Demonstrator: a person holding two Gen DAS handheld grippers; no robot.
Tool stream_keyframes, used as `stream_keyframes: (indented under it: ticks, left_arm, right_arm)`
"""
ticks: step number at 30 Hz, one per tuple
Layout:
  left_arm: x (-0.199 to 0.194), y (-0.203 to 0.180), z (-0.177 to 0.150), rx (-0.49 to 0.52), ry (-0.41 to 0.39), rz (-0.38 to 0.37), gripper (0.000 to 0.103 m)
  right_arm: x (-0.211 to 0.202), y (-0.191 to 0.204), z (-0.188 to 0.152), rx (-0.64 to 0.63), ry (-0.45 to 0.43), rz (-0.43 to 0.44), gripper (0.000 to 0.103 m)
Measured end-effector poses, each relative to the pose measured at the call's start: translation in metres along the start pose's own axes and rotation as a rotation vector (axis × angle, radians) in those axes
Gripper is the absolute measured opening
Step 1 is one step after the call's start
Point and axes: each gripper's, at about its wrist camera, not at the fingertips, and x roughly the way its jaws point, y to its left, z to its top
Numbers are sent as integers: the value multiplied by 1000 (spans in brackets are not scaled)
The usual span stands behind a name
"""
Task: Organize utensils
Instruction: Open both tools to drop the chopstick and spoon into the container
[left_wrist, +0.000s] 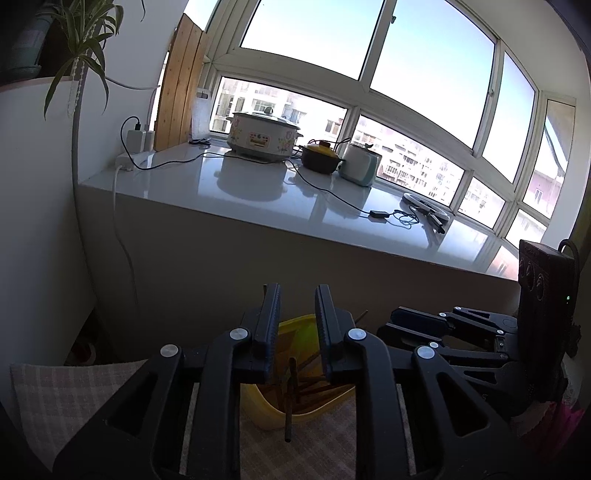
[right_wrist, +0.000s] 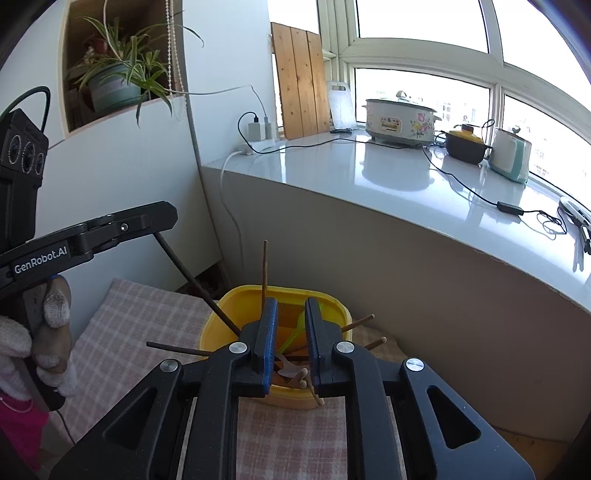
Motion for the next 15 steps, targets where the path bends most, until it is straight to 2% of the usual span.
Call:
stream_keyframes:
  ticks: [2, 7, 8, 9, 10, 12, 15]
  left_arm:
    - [-5, 0, -4, 1, -8, 1, 28]
    - [-24, 0, -17, 9, -42, 22, 30]
    - [-29, -1, -19, 10, -48, 28, 31]
    - [-32, -1, -22, 14, -54, 38, 35]
    - [-36, -3, -25, 23, -58, 47, 39]
    - [-43, -5, -32, 38, -66, 76, 58]
    - [-56, -8, -42, 40, -86, 102, 76]
  right_arm:
    - [-2, 0, 0, 13, -23, 4, 35]
    - [-13, 1, -3, 20, -87, -17, 37]
    - [-16, 1, -3, 22, -103, -28, 42]
    - [-19, 0, -3, 26, -119, -35, 49]
    - [-22, -1, -3, 33, -136, -41, 52]
    - [-28, -3, -5, 44, -164, -53, 57]
    - [-35, -3, -6, 55, -197, -79, 63]
